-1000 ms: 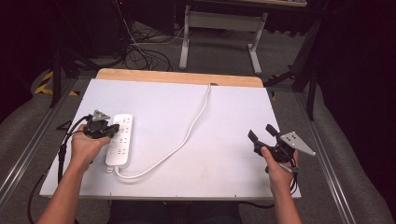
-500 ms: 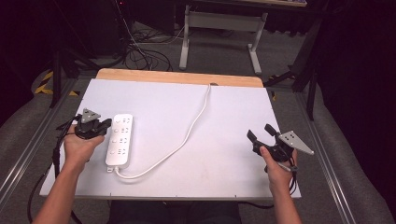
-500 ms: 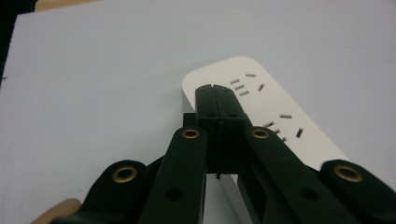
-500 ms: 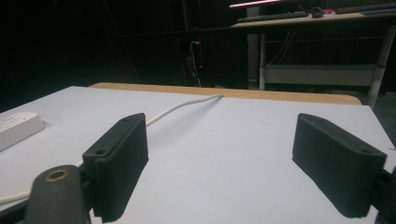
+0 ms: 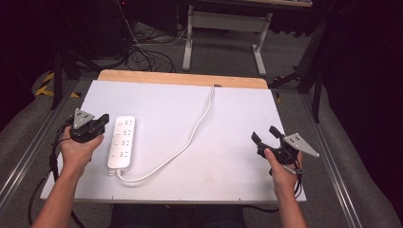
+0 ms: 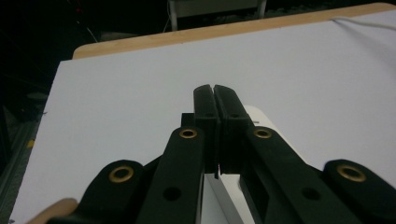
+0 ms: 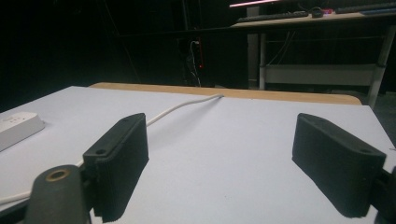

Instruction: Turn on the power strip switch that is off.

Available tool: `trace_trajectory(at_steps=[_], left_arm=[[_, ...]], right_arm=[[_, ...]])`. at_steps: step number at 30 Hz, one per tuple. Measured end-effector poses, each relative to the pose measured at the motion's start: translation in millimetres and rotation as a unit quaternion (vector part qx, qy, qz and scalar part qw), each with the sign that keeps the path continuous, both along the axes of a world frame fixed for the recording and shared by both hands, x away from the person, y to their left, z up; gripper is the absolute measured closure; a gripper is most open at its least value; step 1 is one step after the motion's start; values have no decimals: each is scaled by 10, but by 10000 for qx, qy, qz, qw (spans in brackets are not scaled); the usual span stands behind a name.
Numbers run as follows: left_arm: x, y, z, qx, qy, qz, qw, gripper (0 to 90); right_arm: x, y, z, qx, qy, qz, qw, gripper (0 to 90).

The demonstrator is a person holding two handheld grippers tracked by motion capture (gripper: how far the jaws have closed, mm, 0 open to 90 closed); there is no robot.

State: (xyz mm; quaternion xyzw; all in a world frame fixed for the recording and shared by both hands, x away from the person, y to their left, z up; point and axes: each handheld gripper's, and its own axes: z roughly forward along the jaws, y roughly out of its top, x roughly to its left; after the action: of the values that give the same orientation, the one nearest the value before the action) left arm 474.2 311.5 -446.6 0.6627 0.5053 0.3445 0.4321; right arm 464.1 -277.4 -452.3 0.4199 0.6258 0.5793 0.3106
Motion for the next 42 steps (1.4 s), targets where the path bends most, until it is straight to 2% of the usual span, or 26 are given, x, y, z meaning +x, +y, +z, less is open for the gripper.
trace_trajectory(at_steps=[7,11,20,23,24,34,35,42], left_arm=[[-40,12,43,-69,-228,129,9996,848],[-61,14,66,-116,-288,170,9994,825],[-140,9,160,-273,-599,296,9974,726],[-157,27,170,-328,-618,348,9969,709],[-161,33,175,-327,-624,385,9968,672],[-187,49,212,-440,-669,539,9953,557],[-188,48,215,-454,-672,539,9952,524],[-211,43,217,-485,-688,413,9956,475]], right_arm=[[5,3,-3,-9,15,6,10000,190],[9,-1,-5,-12,19,-12,10000,190],[19,12,-10,-22,51,11,10000,191],[19,12,-10,-20,40,13,10000,191],[20,10,-10,-16,39,18,10000,191],[21,15,-10,-24,38,15,10000,191],[22,15,-10,-26,39,15,10000,191],[20,12,-9,-25,34,8,10000,193]])
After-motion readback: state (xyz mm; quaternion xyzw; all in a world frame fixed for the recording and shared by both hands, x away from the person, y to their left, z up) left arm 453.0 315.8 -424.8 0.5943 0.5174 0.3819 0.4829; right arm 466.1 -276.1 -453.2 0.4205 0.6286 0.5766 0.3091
